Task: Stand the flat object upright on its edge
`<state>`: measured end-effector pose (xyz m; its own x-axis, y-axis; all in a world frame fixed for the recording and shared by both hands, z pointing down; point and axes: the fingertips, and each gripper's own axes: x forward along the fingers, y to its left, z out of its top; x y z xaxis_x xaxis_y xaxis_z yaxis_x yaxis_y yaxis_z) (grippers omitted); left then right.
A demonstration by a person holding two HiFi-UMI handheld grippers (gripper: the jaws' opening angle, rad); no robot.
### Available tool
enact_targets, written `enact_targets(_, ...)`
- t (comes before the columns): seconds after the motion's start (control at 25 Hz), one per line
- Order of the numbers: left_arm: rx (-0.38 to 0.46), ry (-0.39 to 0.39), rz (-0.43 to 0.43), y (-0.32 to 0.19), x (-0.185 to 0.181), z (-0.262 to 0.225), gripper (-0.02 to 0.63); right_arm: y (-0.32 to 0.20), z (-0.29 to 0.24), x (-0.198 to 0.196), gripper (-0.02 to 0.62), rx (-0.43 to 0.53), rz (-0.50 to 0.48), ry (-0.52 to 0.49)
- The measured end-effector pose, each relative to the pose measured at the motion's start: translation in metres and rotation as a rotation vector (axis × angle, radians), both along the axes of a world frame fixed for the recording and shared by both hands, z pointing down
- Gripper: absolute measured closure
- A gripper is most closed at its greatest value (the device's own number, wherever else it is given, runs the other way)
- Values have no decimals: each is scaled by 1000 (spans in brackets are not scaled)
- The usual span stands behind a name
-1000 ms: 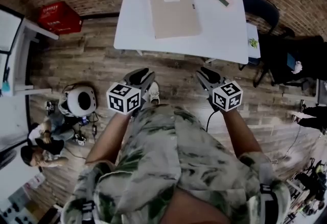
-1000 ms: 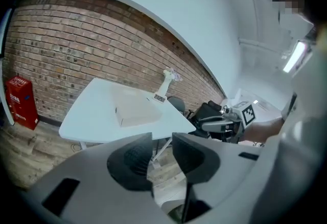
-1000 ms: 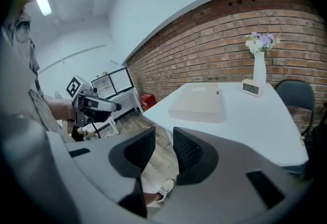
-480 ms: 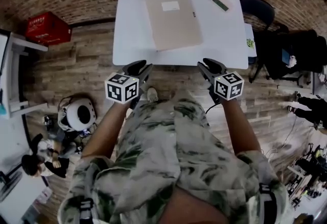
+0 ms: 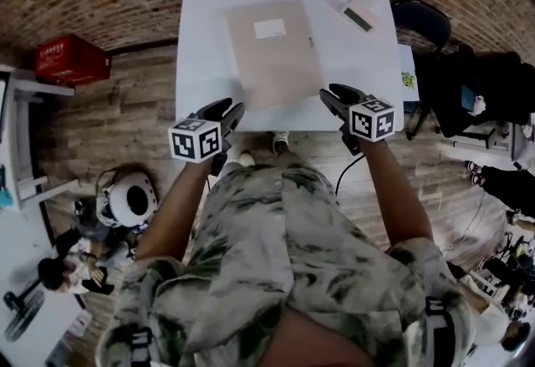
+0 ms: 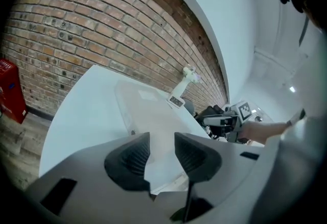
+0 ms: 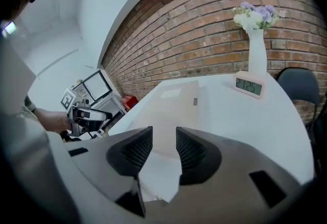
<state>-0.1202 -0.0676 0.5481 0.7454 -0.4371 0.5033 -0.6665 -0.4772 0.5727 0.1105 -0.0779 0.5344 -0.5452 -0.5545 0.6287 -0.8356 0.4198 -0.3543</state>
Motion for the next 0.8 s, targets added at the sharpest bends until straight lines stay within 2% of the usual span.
enact_targets(0.4,-107,-20,-80,-77,22,36,445,-99,38,22,411,-102,-75,-46)
enact_targets(0.8,-187,-27,-127,-119,36,63,413,-150,71,21,385,-217,-120,-131)
